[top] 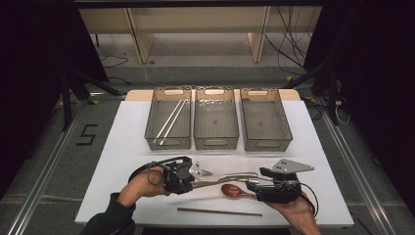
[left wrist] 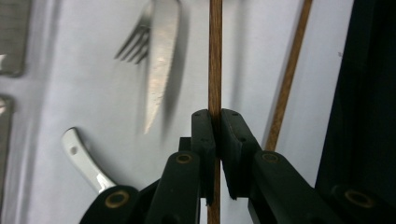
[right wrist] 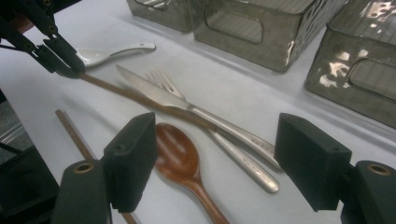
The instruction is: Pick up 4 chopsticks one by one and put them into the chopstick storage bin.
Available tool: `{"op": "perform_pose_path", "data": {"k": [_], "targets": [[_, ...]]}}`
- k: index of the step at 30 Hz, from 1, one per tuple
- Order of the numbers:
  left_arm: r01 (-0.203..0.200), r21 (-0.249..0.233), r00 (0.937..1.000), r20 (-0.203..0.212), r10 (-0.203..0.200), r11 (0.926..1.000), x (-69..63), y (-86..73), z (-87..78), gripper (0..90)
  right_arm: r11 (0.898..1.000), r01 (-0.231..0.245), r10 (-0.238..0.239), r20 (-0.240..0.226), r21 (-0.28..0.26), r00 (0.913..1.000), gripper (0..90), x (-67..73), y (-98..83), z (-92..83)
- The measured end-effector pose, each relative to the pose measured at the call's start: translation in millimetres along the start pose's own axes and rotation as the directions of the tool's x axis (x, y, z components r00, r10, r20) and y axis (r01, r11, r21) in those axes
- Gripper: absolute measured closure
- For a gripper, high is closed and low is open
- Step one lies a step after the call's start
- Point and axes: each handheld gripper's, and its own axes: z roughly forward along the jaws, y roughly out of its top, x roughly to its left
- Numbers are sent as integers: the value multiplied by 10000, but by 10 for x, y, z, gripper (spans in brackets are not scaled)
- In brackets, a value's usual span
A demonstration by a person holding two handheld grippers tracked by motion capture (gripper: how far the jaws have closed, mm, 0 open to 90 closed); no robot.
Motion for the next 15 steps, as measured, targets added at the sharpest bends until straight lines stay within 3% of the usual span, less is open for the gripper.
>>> {"op": "perform_pose_path", "data": {"k": [3, 6, 10, 15], "targets": [[504, -317, 9986, -118, -508, 9982, 67, -39, -59, 838, 10000, -38, 39, 45, -89, 10000, 305, -8, -16, -12], [1164, -812, 9928, -183, -1182, 9899, 143, -76, -99, 838, 10000, -44, 44, 85, -56, 10000, 304, -11, -36, -11], [2103, -1432, 9761, -238, -2158, 9671, 264, -129, -147, 838, 10000, -46, 47, 94, -64, 9999, 304, -14, -51, -18], [2866, -2013, 9534, -363, -2995, 9367, 414, -191, -245, 837, 9999, -97, 98, 129, -72, 9999, 304, -14, -69, -22]]}}
